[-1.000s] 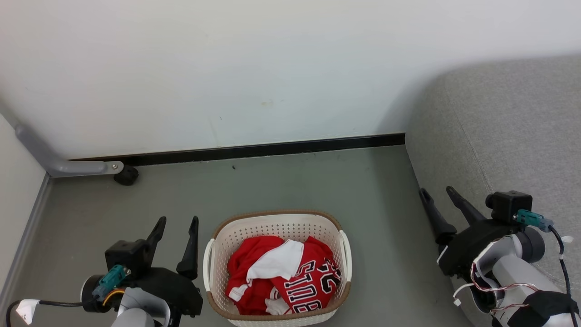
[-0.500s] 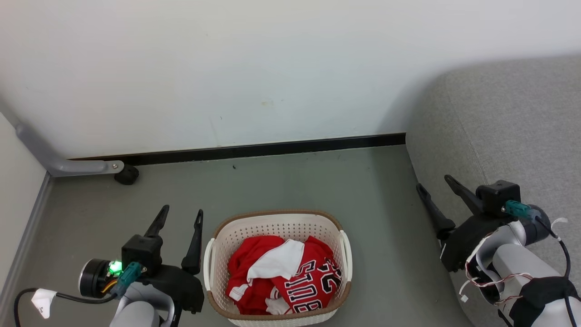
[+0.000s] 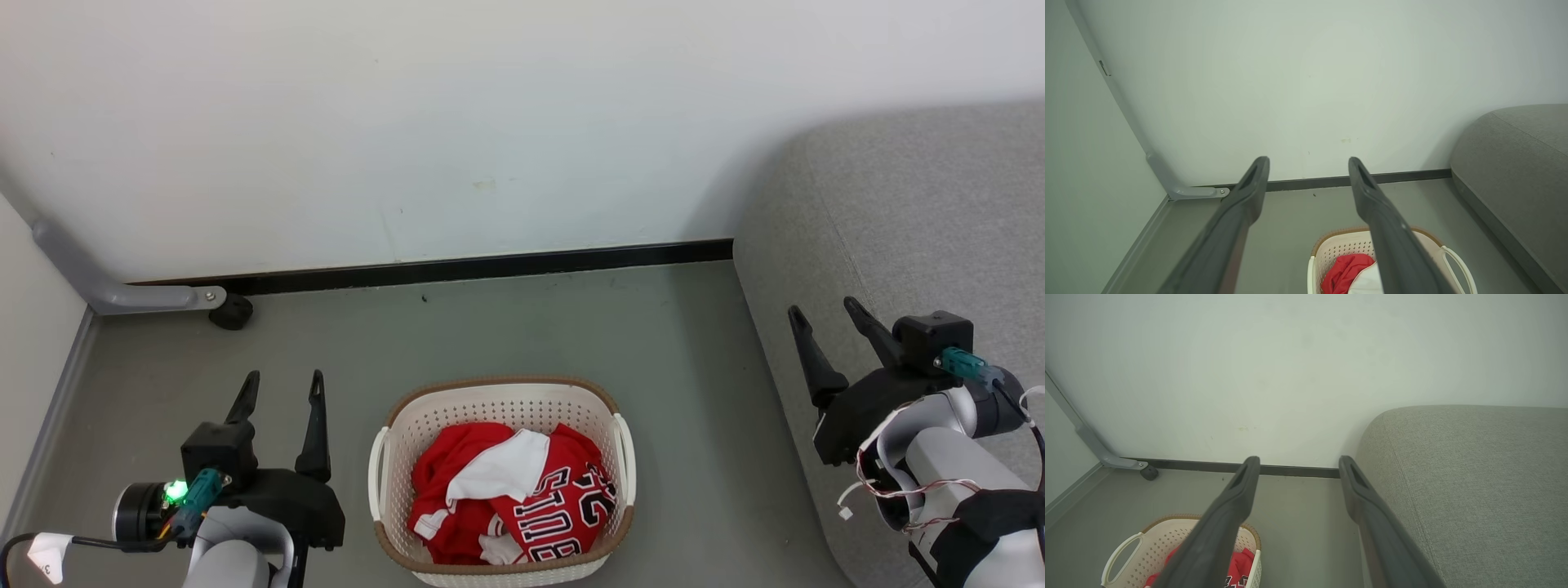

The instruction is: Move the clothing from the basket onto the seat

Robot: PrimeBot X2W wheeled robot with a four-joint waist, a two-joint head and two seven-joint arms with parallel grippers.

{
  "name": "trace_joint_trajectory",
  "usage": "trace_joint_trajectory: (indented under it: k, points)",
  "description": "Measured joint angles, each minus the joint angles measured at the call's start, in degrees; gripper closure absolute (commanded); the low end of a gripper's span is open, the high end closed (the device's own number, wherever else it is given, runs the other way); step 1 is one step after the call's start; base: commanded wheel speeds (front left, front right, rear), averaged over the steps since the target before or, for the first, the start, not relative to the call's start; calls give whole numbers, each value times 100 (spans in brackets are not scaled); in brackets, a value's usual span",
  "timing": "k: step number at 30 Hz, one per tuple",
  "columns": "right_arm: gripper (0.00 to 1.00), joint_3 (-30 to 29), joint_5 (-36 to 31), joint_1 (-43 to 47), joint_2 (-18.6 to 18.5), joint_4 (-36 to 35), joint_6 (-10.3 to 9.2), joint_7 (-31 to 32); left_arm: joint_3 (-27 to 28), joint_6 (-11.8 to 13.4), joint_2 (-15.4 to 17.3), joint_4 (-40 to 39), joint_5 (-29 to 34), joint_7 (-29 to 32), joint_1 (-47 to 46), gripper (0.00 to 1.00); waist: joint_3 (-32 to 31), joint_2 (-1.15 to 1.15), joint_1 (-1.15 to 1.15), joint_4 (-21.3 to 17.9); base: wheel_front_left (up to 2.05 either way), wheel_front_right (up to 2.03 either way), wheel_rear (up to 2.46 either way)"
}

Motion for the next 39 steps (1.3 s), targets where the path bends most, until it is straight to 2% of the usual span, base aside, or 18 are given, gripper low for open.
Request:
trace_joint_trajectory:
  k: [8,15,30,33,39]
  points:
    - [0,-101,-10,4,-20,-120,-42,0,103,38,-77,16,-10,0,32,0,13,0,0,-7,0,0,0]
    - [0,-175,-214,23,-127,-621,-83,-2,67,-16,-259,-120,22,0,258,0,238,0,0,-38,0,0,0]
    - [0,-424,-521,-316,-381,-1617,-92,-5,14,-115,-519,-287,75,0,-136,0,1290,0,1,-122,0,0,0]
    - [0,-444,-606,-400,-388,-1834,-129,-5,-53,-121,-567,-203,74,0,-261,0,1531,0,1,-145,0,0,0]
    - [0,-497,-678,-650,-407,-2234,-129,-7,-276,-287,-619,154,58,0,-497,0,2018,1,1,-212,0,0,0]
